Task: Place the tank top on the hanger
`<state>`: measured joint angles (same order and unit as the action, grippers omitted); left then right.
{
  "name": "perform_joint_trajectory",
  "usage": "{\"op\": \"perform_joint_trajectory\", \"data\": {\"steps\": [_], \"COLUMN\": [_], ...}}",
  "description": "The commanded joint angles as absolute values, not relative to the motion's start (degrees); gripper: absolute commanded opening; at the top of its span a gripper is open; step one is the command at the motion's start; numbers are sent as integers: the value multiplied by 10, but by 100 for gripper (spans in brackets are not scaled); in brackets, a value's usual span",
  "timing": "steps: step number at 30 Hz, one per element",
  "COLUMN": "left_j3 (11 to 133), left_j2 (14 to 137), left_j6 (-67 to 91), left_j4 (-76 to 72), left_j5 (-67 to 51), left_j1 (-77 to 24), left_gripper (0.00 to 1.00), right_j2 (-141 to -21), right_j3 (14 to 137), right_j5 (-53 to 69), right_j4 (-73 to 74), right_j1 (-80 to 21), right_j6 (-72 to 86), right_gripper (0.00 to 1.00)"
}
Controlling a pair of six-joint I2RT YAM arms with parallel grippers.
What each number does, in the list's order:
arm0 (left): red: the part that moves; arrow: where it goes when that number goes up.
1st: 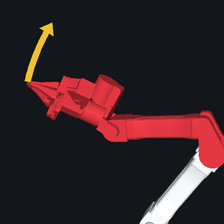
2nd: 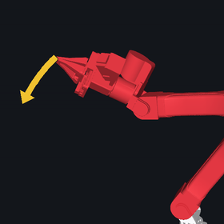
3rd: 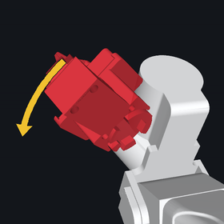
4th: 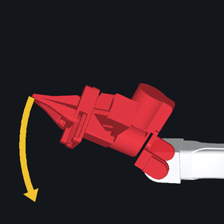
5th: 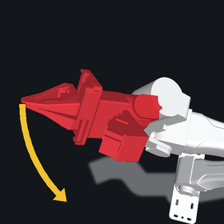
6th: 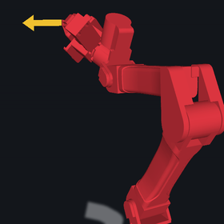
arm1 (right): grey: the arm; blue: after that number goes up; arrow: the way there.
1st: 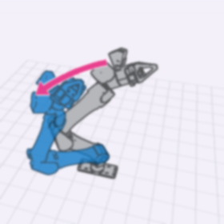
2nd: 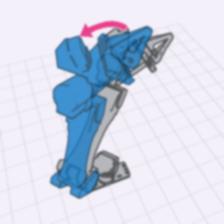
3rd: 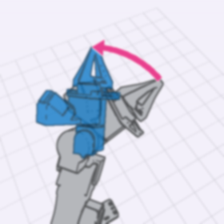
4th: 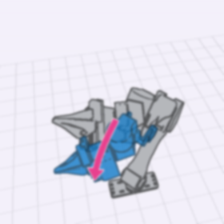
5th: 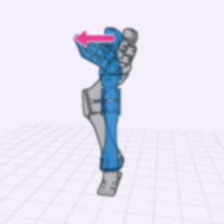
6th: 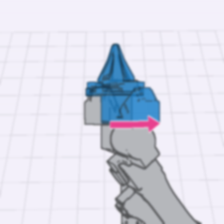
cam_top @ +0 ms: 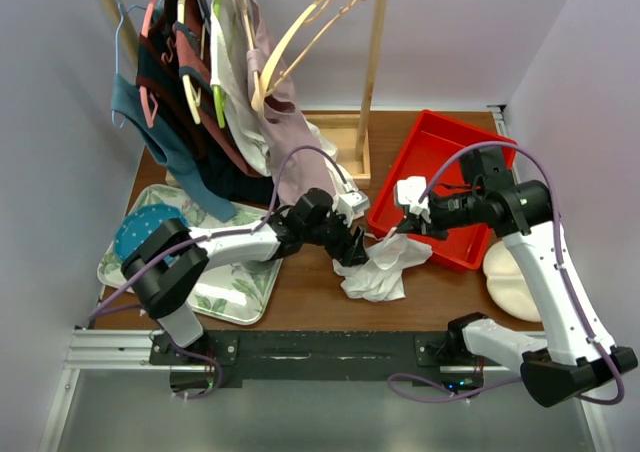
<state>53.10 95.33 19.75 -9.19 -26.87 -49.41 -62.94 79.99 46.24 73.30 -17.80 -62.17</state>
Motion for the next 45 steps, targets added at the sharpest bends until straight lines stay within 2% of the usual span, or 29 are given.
{"op": "perform_joint_trajectory", "data": {"steps": [1,2,5,8,14,19,24,28,31,32,34,36,37,41,44,45], "left_j3": [569,576,571,563,549,580,620,643,626,614,566,532,500,460,459,463], "left_j2": [975,972,947,916,841,746,649,593,581,582,588,611,623,700,691,682], "left_j6": [211,212,219,214,184,148,126,134,148,153,171,194,202,223,215,207], "left_j4": [-106,-94,-84,-74,-27,46,125,167,183,178,144,114,77,37,84,101], "left_j5": [-226,-209,-146,-134,-136,-156,-148,-141,-166,-173,-192,-207,-227,-285,-251,-201], "left_j1": [-501,-501,-501,-500,-499,-490,-485,-485,-484,-483,-483,-484,-483,-484,-485,-485], "left_gripper": [49,30,6,0,0,0,0,0,0,1,11,16,24,42,55,58], "right_j2": [-611,-609,-603,-598,-595,-651,-660,-631,-613,-600,-589,-575,-571,-560,-554,-552], "right_j3": [787,784,773,760,770,900,1018,1018,951,931,862,794,772,650,595,586], "right_j5": [493,494,492,483,461,443,450,446,412,405,403,400,398,391,368,363], "right_j4": [736,736,734,727,725,806,798,766,734,714,699,685,685,721,737,737], "right_j1": [-167,-165,-161,-159,-157,-157,-157,-157,-156,-156,-156,-156,-156,-157,-156,-156], "right_j6": [-626,-626,-623,-616,-608,-657,-622,-585,-569,-563,-552,-556,-568,-670,-707,-708], "right_gripper": [0,0,0,0,0,0,0,0,0,0,0,0,0,0,0,0]}}
